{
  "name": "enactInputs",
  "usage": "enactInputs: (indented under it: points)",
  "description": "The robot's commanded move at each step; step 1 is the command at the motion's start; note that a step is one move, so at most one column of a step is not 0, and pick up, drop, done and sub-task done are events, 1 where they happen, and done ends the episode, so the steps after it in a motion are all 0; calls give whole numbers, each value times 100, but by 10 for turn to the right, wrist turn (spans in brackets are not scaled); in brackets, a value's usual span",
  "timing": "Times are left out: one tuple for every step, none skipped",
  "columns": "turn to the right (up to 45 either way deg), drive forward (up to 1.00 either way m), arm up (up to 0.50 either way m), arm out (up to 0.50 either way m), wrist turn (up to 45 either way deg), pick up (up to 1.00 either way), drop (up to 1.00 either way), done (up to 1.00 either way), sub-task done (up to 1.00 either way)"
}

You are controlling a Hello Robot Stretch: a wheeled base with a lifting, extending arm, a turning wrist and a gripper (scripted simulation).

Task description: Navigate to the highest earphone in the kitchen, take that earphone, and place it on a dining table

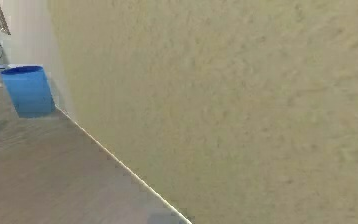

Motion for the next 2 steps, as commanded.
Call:
enactInputs:
  points:
    - [-450, 0, 0, 0, 0, 0, 0, 0, 0]
    - [0, 100, 0, 0, 0, 0, 0, 0, 0]
